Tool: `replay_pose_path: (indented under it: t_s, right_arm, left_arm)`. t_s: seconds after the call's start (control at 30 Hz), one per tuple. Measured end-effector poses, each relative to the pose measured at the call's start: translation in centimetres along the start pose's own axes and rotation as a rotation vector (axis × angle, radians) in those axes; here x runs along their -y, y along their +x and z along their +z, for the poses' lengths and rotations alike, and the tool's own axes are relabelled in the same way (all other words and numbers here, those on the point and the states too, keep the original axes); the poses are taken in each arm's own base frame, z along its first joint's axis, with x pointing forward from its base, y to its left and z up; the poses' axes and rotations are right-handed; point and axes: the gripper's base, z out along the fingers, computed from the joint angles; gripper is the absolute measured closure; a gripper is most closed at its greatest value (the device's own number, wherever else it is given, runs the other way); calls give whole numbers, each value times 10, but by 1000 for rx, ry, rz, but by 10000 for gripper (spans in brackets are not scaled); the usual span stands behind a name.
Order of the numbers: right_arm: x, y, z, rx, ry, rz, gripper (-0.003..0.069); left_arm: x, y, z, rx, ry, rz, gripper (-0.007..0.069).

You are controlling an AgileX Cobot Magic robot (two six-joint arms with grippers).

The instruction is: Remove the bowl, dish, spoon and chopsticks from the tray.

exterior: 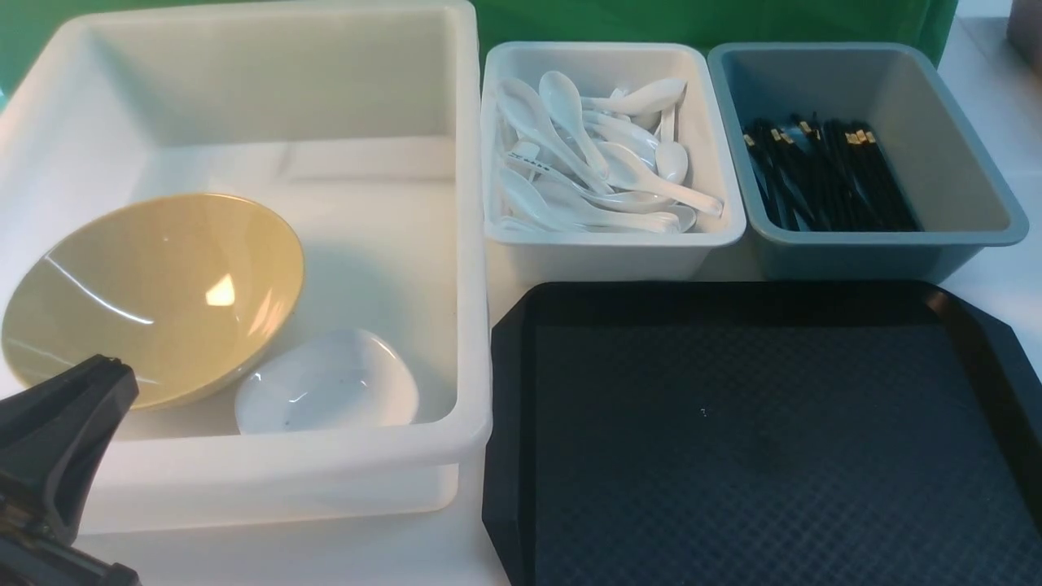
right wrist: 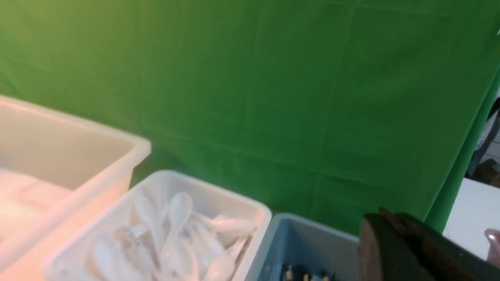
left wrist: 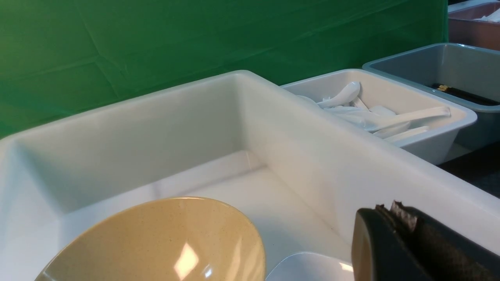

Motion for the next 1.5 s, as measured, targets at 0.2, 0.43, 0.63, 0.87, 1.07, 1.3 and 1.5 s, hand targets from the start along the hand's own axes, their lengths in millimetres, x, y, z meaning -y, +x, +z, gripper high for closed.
replay_pose_path:
  t_s: [0.2, 0.43, 0.63, 0.87, 1.07, 1.3, 1.5]
  right_arm:
    - [-13, 72, -44, -24, -16, 24, 626]
    - [-23, 128, -63, -113, -31, 28, 625]
    - [-28, 160, -69, -211, -33, 54, 625]
    - [-23, 163, -76, -168, 30, 83, 625]
    - [-22, 166, -97, -34, 93, 78, 625]
    - [-20, 177, -108, -116, 151, 98, 625]
    - [-20, 186, -110, -214, 201, 200, 625]
  left_arm:
    - [0, 0, 0, 0, 0, 0, 633]
    - [0, 0, 0, 0, 0, 0, 633]
    - [0, 0, 0, 0, 0, 0, 633]
    - [0, 0, 0, 0, 0, 0, 633]
    - [0, 1, 0, -7, 5, 0, 633]
    - [1, 1, 0, -12, 8, 0, 633]
    - [1, 1, 0, -14, 9, 0, 633]
